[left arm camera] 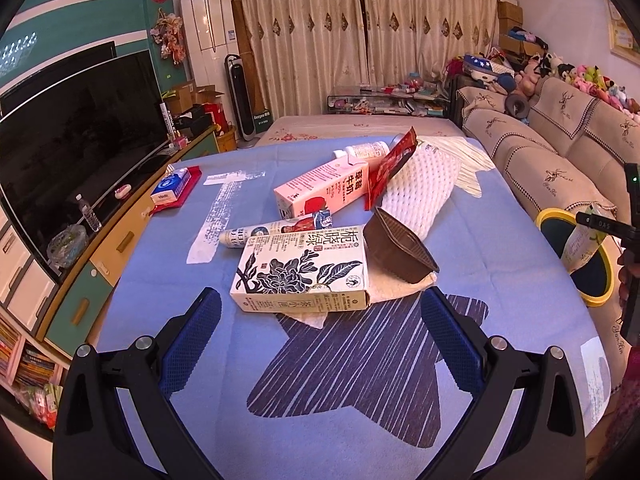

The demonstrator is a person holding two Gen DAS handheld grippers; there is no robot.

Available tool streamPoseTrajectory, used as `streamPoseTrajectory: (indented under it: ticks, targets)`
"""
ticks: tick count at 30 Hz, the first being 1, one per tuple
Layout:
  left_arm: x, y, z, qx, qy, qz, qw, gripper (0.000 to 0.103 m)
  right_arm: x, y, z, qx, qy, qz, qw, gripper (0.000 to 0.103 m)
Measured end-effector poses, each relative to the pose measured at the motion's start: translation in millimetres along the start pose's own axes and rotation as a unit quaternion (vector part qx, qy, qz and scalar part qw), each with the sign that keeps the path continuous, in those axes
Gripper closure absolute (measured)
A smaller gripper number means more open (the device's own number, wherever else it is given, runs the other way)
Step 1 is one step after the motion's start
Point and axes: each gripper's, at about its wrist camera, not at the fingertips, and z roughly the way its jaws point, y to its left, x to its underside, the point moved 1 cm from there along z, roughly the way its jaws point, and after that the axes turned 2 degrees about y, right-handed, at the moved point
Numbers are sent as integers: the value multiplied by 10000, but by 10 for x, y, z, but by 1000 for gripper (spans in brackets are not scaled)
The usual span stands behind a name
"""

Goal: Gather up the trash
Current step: 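Carry the plastic container over the bin and open the right gripper, then grasp the brown plastic tray with the left gripper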

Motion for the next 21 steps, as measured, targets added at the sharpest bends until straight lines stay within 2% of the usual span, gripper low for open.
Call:
streamPoseTrajectory:
  ticks: [8, 9, 10, 11, 13, 21]
  targets:
    - [-16, -127, 152, 9, 147, 82, 9999, 5, 147, -224, 461, 276, 355, 160, 9989, 53]
    - [-18, -140, 162, 12, 156, 95, 9998, 5, 158, -237, 471, 303, 360, 161, 9988, 53]
    - [-17, -152, 173, 13, 162, 110, 9998, 5, 162, -251, 474, 348, 357, 161, 9986, 48]
    - [-14, -160, 181, 15, 165, 118, 9998, 5, 161, -257, 455, 373, 326, 174, 9986, 42]
    - [-4, -156, 177, 34, 166, 114, 9998, 5, 199, -248, 360, 328, 246, 215, 9989, 38]
    - [102, 42, 116, 5, 184, -44, 9998, 5, 400, -19, -178, 83, -58, 83, 9999, 32]
